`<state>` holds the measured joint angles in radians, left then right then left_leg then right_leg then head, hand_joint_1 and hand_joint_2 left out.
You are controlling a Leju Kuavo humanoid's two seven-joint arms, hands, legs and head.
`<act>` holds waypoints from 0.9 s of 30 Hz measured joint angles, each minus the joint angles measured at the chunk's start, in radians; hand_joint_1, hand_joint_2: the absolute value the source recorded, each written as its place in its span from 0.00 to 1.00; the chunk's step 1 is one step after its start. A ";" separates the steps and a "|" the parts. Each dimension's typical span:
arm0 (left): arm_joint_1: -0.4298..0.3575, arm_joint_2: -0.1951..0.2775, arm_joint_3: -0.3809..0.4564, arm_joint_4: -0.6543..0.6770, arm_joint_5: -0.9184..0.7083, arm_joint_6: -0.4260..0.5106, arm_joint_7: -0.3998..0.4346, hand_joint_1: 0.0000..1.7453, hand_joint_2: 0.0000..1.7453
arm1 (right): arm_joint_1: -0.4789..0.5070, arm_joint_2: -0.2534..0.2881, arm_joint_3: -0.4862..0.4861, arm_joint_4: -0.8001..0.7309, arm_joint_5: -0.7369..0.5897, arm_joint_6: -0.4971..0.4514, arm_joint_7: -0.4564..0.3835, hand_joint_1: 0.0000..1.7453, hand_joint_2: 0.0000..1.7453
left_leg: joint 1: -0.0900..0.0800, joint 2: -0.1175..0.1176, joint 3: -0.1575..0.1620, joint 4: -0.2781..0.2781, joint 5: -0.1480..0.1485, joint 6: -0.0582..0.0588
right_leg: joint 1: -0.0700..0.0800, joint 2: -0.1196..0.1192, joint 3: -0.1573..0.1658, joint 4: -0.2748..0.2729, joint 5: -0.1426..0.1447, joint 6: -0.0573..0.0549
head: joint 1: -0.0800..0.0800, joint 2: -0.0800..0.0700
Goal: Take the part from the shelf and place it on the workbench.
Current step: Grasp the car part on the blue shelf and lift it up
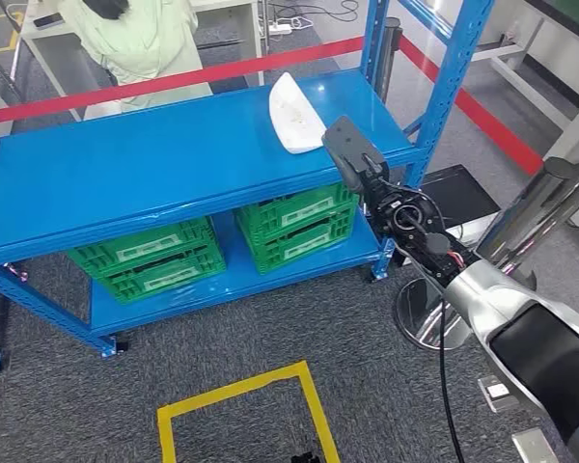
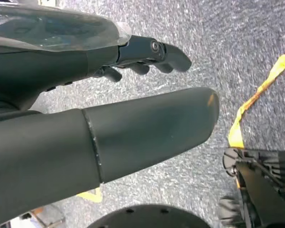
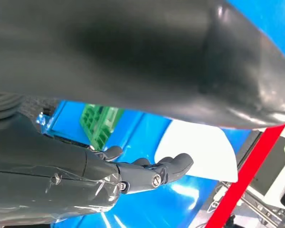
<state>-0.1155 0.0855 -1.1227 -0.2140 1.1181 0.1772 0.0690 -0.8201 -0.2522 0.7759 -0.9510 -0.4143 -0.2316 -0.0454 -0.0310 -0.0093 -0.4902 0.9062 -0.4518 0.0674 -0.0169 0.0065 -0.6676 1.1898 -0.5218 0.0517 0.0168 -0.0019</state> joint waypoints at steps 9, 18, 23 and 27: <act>-0.007 0.000 0.000 0.000 0.002 0.001 0.000 0.00 0.00 | -0.001 0.002 0.000 0.005 0.000 0.002 -0.003 0.00 0.00 | 0.007 -0.001 -0.010 0.081 -0.063 -0.038 | 0.000 0.002 0.073 -0.207 0.098 -0.037 | -0.002 0.000; -0.002 -0.003 0.000 0.000 0.002 0.001 0.000 0.00 0.00 | -0.002 0.004 0.000 0.005 0.000 0.005 -0.004 0.00 0.00 | 0.031 0.001 -0.187 0.165 0.032 -0.056 | -0.002 0.005 0.161 -0.228 0.041 -0.040 | -0.014 0.000; -0.002 -0.001 0.000 0.000 0.002 0.001 0.000 0.00 0.00 | -0.003 0.005 0.000 0.005 0.000 0.005 -0.004 0.00 0.00 | 0.012 0.001 -0.125 0.031 0.067 -0.031 | -0.006 0.007 0.189 -0.234 0.021 -0.014 | -0.013 0.000; -0.005 0.001 0.000 0.000 0.002 0.002 0.000 0.00 0.00 | -0.006 0.005 0.000 0.005 0.000 0.006 -0.004 0.00 0.00 | 0.012 0.002 -0.081 0.019 0.056 -0.012 | -0.006 0.001 0.125 -0.077 -0.047 -0.009 | -0.002 0.000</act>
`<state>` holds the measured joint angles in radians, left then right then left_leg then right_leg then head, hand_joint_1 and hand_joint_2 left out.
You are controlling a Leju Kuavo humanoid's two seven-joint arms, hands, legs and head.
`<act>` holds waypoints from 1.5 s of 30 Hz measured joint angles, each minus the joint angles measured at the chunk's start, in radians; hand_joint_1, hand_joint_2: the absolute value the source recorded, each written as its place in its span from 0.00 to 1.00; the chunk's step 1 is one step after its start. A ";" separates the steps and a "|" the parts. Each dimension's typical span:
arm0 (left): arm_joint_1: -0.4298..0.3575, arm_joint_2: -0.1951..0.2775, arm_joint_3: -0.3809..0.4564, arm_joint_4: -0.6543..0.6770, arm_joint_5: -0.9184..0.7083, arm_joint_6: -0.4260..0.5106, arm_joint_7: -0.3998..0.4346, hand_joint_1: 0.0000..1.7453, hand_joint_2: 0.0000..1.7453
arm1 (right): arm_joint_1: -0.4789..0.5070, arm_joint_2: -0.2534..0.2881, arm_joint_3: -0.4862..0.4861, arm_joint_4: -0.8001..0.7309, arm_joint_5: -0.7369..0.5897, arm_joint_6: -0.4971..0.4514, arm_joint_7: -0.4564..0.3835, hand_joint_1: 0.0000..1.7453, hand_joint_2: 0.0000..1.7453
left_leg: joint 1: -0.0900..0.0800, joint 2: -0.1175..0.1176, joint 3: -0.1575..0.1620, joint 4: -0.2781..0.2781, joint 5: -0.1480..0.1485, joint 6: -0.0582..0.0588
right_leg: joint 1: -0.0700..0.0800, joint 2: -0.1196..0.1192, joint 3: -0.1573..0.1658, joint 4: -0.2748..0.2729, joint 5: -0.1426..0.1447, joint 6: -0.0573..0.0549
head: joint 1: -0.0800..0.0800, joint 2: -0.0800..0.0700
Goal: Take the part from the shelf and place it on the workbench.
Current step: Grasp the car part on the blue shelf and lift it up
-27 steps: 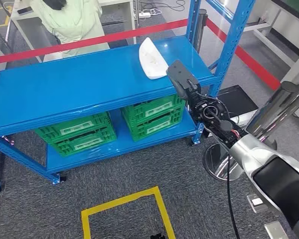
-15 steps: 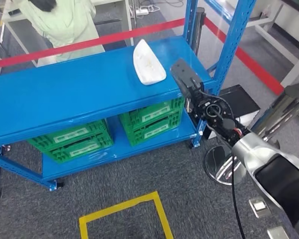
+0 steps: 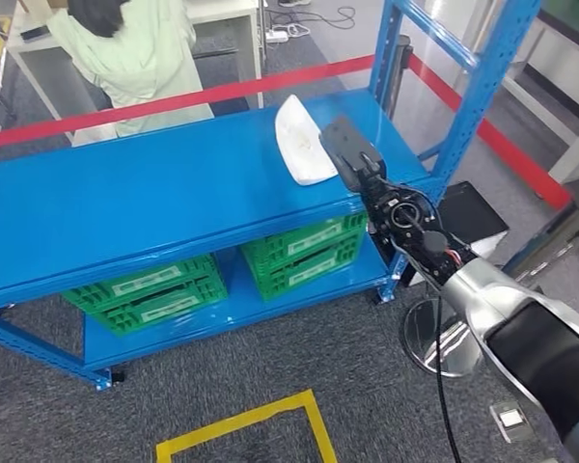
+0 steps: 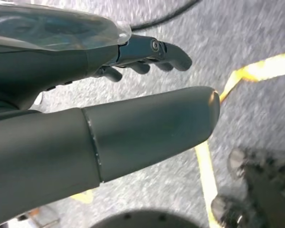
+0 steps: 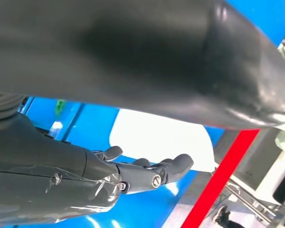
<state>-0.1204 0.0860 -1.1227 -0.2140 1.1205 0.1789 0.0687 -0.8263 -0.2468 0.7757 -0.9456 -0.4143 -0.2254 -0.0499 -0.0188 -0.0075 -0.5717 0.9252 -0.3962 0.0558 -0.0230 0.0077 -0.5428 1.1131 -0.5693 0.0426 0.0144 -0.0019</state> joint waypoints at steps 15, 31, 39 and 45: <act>0.001 -0.003 0.000 0.000 0.003 0.008 0.000 0.00 0.00 | -0.001 0.003 0.000 0.004 0.002 0.004 0.002 0.00 0.00 | -0.002 -0.004 0.002 0.147 -0.122 -0.043 | 0.000 -0.002 -0.010 -0.158 0.144 -0.032 | 0.005 0.000; 0.000 -0.001 0.000 0.000 0.021 0.019 0.000 0.00 0.00 | -0.003 0.006 0.002 0.006 0.002 0.008 0.009 0.00 0.00 | 0.013 -0.001 -0.030 0.006 0.020 -0.019 | -0.003 -0.002 -0.040 0.008 -0.005 0.006 | 0.004 0.000; -0.001 -0.003 0.000 0.000 0.021 0.021 0.000 0.00 0.00 | -0.002 0.007 0.003 0.008 0.002 0.009 0.009 0.00 0.00 | -0.004 -0.010 -0.013 0.026 -0.007 -0.018 | 0.010 -0.002 -0.022 -0.118 0.119 -0.014 | 0.025 0.000; 0.001 0.000 0.000 0.000 0.022 0.020 0.000 0.00 0.00 | -0.006 0.014 0.004 0.008 0.002 0.010 0.009 0.00 0.00 | -0.001 -0.008 -0.051 0.109 -0.065 -0.047 | 0.002 -0.005 -0.013 -0.150 0.135 -0.033 | 0.008 0.000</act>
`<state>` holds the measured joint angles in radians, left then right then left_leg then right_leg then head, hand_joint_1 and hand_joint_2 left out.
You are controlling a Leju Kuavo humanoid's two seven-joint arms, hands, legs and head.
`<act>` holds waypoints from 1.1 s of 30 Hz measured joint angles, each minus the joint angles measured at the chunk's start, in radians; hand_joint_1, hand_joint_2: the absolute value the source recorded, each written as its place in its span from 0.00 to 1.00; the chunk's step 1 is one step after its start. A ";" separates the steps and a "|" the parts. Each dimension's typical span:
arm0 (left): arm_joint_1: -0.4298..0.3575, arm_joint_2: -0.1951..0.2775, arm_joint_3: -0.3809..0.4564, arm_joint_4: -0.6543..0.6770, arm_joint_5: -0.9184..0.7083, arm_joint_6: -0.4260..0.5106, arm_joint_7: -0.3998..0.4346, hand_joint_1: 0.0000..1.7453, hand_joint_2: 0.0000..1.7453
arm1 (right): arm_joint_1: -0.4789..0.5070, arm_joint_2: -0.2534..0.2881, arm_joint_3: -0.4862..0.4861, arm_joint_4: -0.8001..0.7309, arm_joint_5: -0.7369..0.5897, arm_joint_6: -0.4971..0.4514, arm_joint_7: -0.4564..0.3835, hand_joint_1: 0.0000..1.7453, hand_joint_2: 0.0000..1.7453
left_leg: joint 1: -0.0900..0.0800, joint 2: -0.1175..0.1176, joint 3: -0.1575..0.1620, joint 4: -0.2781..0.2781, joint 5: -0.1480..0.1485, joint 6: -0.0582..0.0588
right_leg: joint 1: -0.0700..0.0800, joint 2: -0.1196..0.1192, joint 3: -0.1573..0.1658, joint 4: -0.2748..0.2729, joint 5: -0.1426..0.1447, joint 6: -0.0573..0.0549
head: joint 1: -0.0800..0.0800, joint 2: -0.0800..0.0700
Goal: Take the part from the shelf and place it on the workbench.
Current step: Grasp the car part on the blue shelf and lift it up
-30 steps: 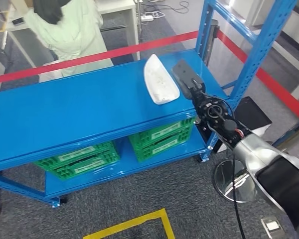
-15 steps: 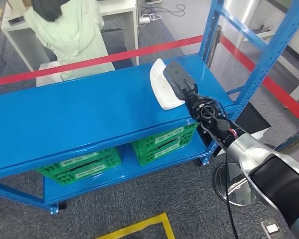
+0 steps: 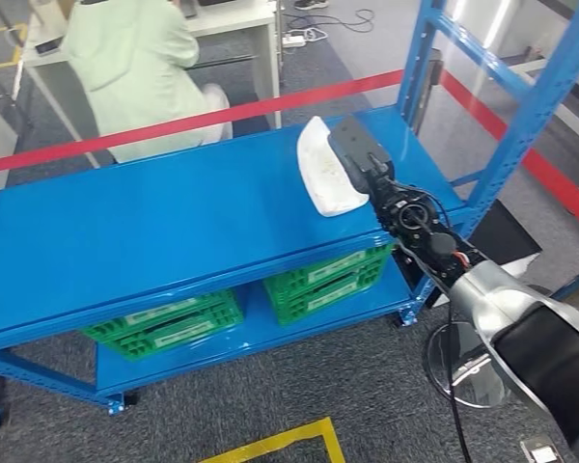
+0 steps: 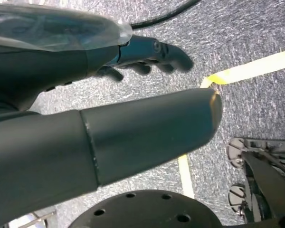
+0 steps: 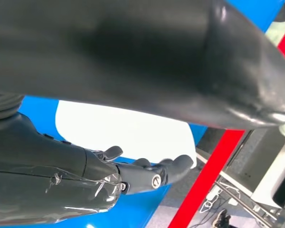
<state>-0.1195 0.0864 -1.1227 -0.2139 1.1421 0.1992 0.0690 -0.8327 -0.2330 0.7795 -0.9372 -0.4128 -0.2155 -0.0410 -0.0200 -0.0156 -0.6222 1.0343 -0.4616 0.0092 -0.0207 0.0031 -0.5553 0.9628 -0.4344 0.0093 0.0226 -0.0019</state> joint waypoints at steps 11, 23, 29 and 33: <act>-0.001 0.000 0.000 0.000 0.000 0.000 0.003 0.00 0.00 | 0.000 0.006 0.004 0.007 -0.001 0.000 0.000 0.00 0.00 | 0.017 0.006 0.056 -0.089 0.040 -0.011 | -0.006 0.000 0.000 -0.006 0.001 0.024 | -0.012 0.000; 0.001 -0.001 0.000 0.000 0.008 0.001 0.000 0.00 0.00 | 0.007 0.007 0.004 0.019 -0.005 -0.032 0.003 0.00 0.75 | 0.013 0.005 0.075 -0.099 0.037 0.021 | -0.004 0.000 -0.058 0.124 -0.031 0.035 | 0.022 0.000; 0.001 0.000 0.000 0.000 0.014 0.007 0.000 0.00 0.00 | 0.008 0.008 0.003 0.020 -0.014 -0.063 0.002 0.00 0.00 | 0.008 0.004 0.065 -0.086 0.029 0.020 | 0.003 0.004 -0.008 0.004 -0.002 0.030 | 0.006 0.000; 0.002 0.000 0.000 0.000 0.015 0.008 0.001 0.00 0.00 | 0.008 0.009 0.000 0.021 -0.023 -0.070 0.001 0.00 0.00 | 0.010 0.004 0.071 -0.094 0.031 0.016 | 0.005 0.005 -0.007 0.004 -0.004 0.025 | -0.001 0.000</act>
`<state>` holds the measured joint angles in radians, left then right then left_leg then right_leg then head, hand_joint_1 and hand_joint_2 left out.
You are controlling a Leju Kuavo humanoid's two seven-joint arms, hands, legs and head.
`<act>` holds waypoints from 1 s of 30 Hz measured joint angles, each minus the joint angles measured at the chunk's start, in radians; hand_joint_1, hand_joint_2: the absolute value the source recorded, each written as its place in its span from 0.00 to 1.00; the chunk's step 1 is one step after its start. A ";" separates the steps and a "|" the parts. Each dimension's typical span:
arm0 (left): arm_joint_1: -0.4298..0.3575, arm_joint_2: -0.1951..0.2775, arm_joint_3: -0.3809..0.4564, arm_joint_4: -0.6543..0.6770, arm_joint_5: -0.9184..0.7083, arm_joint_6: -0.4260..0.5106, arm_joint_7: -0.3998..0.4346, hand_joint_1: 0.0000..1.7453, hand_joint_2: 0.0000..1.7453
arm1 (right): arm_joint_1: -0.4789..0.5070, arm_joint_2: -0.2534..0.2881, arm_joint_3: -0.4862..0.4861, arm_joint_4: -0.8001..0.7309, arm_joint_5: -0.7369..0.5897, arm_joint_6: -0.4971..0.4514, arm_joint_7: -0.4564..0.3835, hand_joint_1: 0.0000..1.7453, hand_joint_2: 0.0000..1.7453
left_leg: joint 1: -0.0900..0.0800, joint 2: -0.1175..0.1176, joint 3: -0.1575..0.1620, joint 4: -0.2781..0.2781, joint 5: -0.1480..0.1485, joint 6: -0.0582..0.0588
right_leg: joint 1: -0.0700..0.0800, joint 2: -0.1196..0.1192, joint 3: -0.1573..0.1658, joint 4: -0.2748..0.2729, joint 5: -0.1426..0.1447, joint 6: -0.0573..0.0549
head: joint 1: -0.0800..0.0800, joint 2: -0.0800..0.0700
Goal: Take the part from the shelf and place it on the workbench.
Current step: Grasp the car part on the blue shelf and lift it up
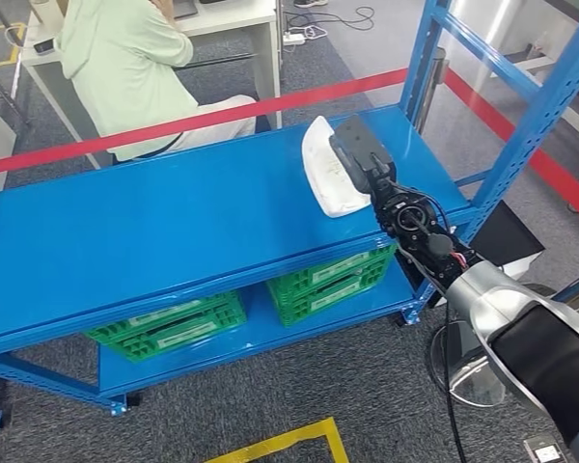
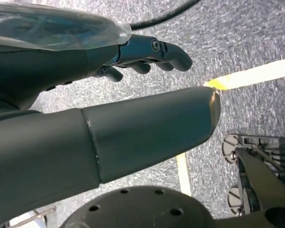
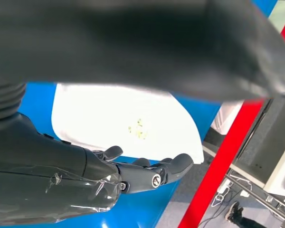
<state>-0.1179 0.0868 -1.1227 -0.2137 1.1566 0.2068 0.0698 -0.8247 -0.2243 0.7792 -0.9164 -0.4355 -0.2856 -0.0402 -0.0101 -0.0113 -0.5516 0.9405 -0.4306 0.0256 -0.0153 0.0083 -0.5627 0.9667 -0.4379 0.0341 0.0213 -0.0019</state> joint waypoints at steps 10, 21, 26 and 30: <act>0.000 0.000 0.000 0.000 0.000 0.000 0.000 0.00 0.00 | 0.000 0.001 0.000 0.004 0.004 -0.006 0.002 0.00 0.00 | 0.005 0.000 0.002 -0.005 0.000 -0.016 | 0.005 -0.001 0.001 0.000 -0.003 -0.008 | -0.005 0.000; 0.000 0.000 0.000 0.000 0.003 -0.004 0.000 0.00 0.00 | -0.003 0.001 0.006 0.030 0.059 -0.006 0.076 0.00 1.00 | 0.005 0.000 0.002 -0.003 -0.002 -0.019 | 0.005 -0.001 0.002 0.000 -0.003 -0.009 | -0.005 0.000; 0.000 0.002 0.000 0.000 0.003 -0.008 0.000 0.00 0.00 | -0.018 0.001 0.034 0.077 0.183 0.022 0.209 0.00 1.00 | 0.005 0.000 0.002 -0.003 -0.002 -0.020 | 0.005 -0.001 0.002 0.000 -0.003 -0.009 | -0.005 0.000; 0.000 0.004 -0.001 0.000 0.002 -0.011 0.000 0.00 0.00 | -0.037 0.001 0.077 0.130 0.276 0.061 0.302 0.00 1.00 | 0.005 0.000 0.002 -0.003 -0.002 -0.020 | 0.005 -0.001 0.002 0.000 -0.003 -0.009 | -0.005 0.000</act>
<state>-0.1181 0.0913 -1.1240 -0.2136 1.1585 0.1961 0.0702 -0.8616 -0.2232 0.8560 -0.7869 -0.1592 -0.2243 0.2618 -0.0054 -0.0116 -0.5496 0.9377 -0.4328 0.0060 -0.0105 0.0072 -0.5606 0.9666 -0.4408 0.0255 0.0159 -0.0019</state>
